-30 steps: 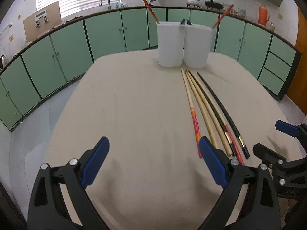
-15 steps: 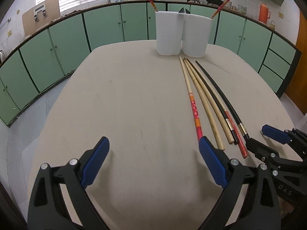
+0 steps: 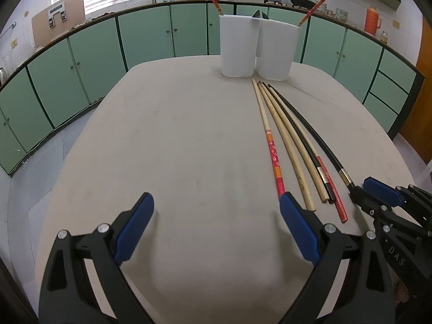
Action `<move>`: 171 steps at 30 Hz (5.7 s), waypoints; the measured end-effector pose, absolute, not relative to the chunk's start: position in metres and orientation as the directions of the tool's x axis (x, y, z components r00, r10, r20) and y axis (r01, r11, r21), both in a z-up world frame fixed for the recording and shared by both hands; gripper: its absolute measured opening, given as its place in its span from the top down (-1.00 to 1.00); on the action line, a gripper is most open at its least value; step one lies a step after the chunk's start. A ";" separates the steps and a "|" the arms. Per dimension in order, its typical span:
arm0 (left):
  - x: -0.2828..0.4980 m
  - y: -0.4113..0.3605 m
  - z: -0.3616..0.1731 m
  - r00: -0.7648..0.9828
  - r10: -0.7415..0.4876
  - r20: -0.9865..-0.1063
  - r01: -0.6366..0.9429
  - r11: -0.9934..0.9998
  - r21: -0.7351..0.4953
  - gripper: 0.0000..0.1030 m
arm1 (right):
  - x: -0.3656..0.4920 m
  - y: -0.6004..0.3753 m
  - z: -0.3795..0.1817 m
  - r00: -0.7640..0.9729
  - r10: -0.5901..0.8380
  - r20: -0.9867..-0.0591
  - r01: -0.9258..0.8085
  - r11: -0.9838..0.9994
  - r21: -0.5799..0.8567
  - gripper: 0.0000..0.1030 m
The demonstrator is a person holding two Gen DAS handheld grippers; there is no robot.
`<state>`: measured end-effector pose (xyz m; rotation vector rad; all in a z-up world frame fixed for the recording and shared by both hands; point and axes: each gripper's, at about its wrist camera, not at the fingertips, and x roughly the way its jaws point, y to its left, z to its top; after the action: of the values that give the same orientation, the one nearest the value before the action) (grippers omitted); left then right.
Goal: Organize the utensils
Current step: 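Grasp the black chopstick with the right tool while the left tool grasps a red-orange chopstick, then carry both chopsticks to the white holder and lower them into it, then open both tools to release the chopsticks into the white holder, then withdraw both tools from the holder toward the remaining chopsticks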
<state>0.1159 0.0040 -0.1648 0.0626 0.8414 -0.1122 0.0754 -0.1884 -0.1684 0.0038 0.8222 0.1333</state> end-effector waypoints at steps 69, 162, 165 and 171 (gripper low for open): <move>0.097 -0.035 -0.019 0.860 -0.180 -0.478 0.220 0.975 0.028 0.90 | 0.074 -0.247 -0.018 0.843 0.204 -0.497 -0.184 0.979 0.090 0.88; 0.130 -0.032 -0.060 0.884 -0.090 -0.459 0.139 0.988 0.074 -0.79 | 0.106 -0.275 -0.063 0.856 0.146 -0.496 -0.081 0.985 0.151 -0.88; 0.121 -0.028 -0.076 0.867 -0.084 -0.492 0.130 0.990 0.061 -0.79 | 0.100 -0.270 -0.076 0.837 0.159 -0.524 -0.087 0.983 0.158 -0.88; 0.110 -0.014 -0.101 0.839 -0.050 -0.542 0.109 0.991 0.077 -0.79 | 0.084 -0.251 -0.115 0.781 0.176 -0.600 -0.088 0.981 0.174 -0.88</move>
<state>0.1105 -0.0142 -0.1009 0.1062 0.5701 -0.0847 0.0835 -0.2511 -0.1150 0.1387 0.6602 0.1436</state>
